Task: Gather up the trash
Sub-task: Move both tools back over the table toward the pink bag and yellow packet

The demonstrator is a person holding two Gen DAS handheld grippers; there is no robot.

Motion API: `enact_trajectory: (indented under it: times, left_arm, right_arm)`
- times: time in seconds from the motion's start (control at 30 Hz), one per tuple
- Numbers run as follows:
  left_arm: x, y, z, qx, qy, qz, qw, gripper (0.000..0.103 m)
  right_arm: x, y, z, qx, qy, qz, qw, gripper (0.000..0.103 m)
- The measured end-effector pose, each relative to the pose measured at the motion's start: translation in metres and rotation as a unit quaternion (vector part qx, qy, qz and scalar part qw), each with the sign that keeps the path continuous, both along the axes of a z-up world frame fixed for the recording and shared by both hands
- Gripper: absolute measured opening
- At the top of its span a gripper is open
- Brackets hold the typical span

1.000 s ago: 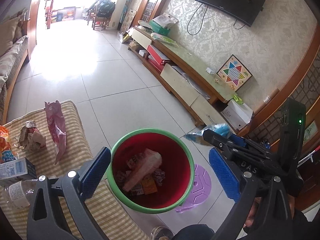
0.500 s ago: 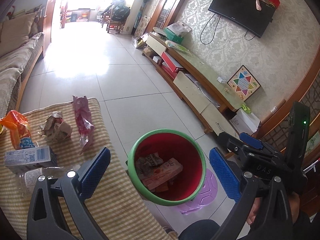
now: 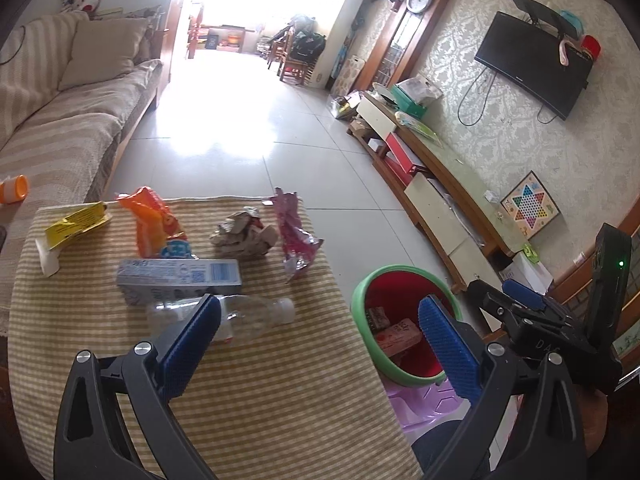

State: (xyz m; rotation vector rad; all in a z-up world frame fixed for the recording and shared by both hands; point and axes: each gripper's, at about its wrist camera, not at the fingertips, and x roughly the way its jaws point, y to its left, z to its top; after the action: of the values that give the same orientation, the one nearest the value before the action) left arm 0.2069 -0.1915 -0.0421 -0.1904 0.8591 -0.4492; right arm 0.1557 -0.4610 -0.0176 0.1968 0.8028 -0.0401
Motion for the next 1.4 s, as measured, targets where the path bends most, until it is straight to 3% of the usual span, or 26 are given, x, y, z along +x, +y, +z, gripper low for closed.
enact_trajectory:
  times: [0.33,0.63,1.0,1.4]
  left_arm:
    - [-0.021,0.098,0.003,-0.005,-0.001,0.063,0.9980,0.095]
    - [-0.024,0.158,0.000,0.026,0.005,0.096,0.9951,0.095]
    - [0.002,0.186,-0.017,0.059,0.018,0.107,0.9923,0.095]
    - [0.070,0.206,-0.053,0.109,0.049,0.108,0.9870,0.095]
  right_arm:
    - [0.003,0.078,0.009,-0.008,-0.008,0.058,0.998,0.098]
    - [0.011,0.118,0.010,-0.016,-0.007,0.076,0.997,0.098]
    - [0.036,0.138,-0.008,-0.026,0.012,0.086,0.996,0.098]
    - [0.093,0.133,-0.040,-0.042,0.042,0.080,0.995,0.098]
